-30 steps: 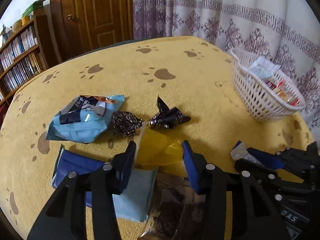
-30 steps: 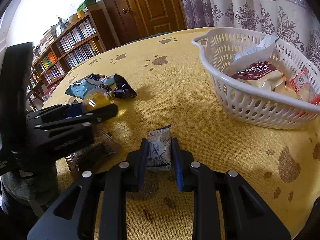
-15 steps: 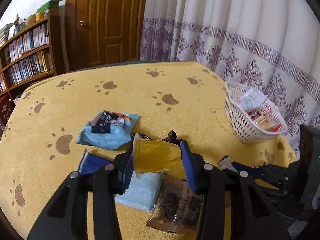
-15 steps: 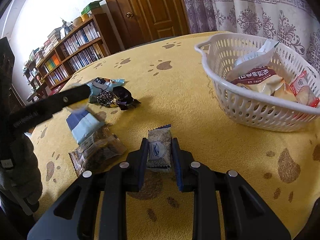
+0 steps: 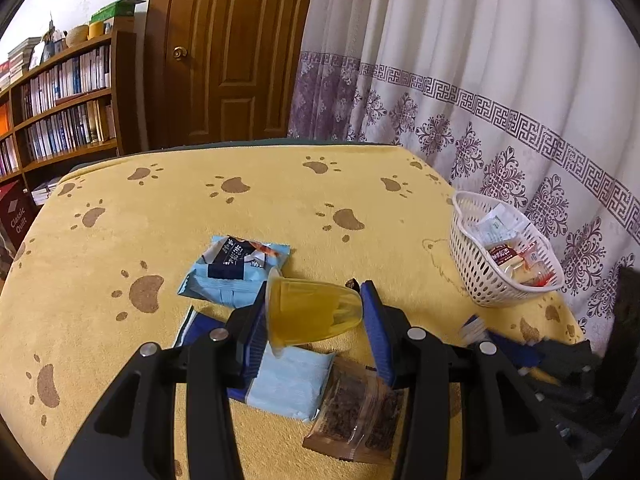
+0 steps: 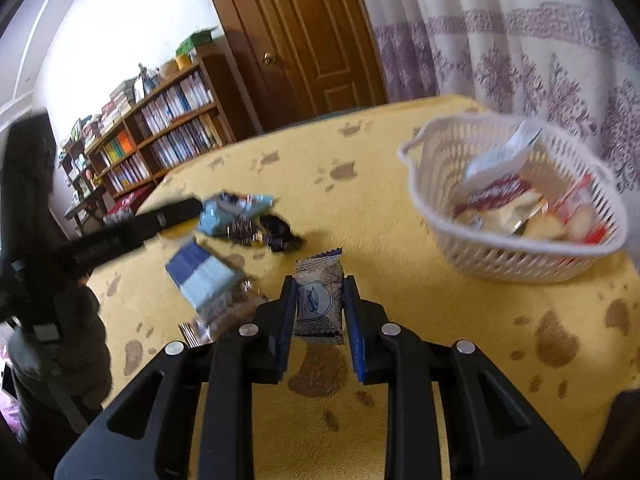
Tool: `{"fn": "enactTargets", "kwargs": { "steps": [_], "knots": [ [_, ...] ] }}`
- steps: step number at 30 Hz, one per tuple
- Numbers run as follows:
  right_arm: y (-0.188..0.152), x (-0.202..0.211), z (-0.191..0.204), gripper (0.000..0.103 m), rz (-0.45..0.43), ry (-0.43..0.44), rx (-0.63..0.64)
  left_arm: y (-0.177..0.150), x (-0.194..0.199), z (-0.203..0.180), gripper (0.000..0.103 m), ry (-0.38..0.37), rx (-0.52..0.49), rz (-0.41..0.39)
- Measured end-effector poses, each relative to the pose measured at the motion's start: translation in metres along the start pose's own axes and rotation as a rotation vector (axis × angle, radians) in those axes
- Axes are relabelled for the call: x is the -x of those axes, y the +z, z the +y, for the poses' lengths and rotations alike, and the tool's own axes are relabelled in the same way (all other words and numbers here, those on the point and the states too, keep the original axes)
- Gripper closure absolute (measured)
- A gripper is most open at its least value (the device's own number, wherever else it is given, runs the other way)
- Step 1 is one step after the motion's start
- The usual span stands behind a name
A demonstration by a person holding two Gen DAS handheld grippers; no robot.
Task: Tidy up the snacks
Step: 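Carry the white candy over the basket and open the right tool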
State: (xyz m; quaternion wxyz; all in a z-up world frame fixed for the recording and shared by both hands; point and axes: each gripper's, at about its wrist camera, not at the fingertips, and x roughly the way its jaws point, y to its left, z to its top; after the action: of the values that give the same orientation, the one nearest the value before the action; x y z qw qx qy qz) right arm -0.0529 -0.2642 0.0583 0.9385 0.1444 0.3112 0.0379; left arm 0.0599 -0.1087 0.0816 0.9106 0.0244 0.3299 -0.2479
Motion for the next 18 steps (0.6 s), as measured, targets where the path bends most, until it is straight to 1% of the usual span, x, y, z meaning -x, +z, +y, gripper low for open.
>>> {"fn": "enactTargets", "kwargs": {
  "steps": [5,11,17,18],
  "knots": [
    [0.014,0.027,-0.011,0.079,-0.083,-0.036,-0.023,0.000,0.002,-0.002,0.058,-0.004,-0.005,-0.007],
    [0.030,0.050,-0.029,0.079,-0.172,-0.109,-0.045,0.000,0.004,-0.004,0.058,-0.006,-0.004,-0.013],
    [0.046,0.045,-0.057,0.078,-0.194,-0.191,-0.083,0.001,0.006,-0.006,0.058,-0.007,-0.009,-0.017],
    [0.048,0.042,-0.062,0.076,-0.196,-0.206,-0.090,0.001,0.007,-0.006,0.058,-0.008,-0.010,-0.018]
  ]
}}
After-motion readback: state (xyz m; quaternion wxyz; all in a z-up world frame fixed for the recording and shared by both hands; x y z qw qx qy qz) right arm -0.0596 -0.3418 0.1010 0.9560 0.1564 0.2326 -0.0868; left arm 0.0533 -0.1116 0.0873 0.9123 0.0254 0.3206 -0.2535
